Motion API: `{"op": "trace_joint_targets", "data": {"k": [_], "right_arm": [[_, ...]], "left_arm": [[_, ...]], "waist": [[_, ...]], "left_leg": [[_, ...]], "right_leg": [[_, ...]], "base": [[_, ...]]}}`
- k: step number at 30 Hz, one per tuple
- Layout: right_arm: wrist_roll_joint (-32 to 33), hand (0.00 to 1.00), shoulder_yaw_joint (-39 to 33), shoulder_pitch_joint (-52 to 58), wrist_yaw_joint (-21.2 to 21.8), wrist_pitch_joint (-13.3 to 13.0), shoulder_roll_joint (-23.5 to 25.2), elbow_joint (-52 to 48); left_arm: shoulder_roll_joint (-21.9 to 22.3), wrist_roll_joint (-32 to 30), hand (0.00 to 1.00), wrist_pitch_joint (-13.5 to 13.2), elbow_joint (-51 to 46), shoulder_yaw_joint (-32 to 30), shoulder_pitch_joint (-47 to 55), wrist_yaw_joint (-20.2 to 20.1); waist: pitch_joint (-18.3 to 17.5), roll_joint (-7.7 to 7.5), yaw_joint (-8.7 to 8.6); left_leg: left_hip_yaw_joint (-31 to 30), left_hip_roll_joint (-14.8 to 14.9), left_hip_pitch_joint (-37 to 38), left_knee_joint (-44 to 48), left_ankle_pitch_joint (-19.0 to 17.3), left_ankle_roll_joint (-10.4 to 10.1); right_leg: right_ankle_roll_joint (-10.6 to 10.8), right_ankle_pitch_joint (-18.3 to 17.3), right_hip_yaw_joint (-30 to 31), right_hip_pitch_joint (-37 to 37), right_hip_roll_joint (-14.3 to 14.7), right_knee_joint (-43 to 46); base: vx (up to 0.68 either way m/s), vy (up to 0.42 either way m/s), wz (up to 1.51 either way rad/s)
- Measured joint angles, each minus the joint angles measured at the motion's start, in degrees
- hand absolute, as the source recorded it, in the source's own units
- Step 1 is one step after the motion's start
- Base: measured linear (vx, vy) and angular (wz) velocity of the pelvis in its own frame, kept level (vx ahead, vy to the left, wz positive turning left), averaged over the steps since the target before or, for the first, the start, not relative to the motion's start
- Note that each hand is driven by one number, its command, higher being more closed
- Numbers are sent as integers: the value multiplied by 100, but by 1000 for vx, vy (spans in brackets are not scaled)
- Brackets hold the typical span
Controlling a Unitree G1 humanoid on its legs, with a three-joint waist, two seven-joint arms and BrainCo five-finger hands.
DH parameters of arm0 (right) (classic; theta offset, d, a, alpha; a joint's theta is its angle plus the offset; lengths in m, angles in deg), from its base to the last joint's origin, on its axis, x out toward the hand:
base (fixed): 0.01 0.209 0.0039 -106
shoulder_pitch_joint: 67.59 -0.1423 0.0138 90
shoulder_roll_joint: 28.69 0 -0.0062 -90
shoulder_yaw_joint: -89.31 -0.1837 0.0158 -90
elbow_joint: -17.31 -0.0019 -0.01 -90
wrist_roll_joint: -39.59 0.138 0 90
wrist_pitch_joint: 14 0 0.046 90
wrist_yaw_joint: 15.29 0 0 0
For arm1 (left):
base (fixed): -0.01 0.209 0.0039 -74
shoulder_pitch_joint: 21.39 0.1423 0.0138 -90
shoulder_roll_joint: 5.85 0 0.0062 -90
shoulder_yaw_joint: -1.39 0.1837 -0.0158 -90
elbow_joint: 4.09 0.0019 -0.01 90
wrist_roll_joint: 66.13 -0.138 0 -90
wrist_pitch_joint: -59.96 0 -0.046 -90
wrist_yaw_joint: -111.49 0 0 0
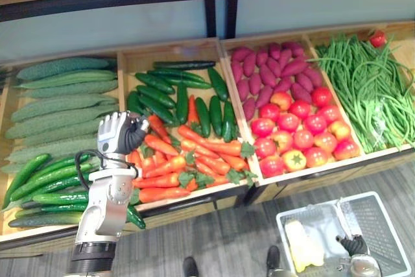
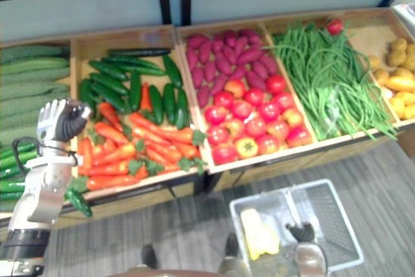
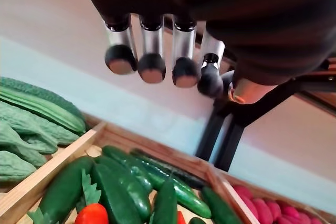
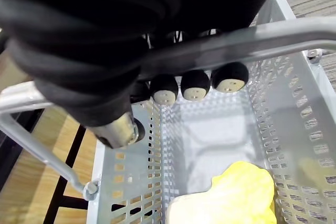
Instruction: Pick vegetable in the basket
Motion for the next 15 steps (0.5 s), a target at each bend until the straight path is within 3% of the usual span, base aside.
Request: {"op": "trace_joint_targets", "data": {"k": [9, 15], "right_arm": [[-24, 100, -39, -4, 7, 54, -5, 0], [-22, 100, -39, 8, 6, 52, -6, -2]], "left_arm": [[-28, -233, 0, 55, 450, 17, 14, -148], [-876, -511, 0, -23, 1277, 466, -17, -342]], "waist": [[-43, 22, -26], [-48, 27, -121]], "left_leg": [[0, -24, 11, -76, 11, -6], [0, -32, 11, -63, 11, -6]], "right_leg": [[4, 3, -22, 0, -3, -42], [4, 3, -14, 2, -17, -39]], "base": [[14, -4, 0], [0, 0, 0]]}}
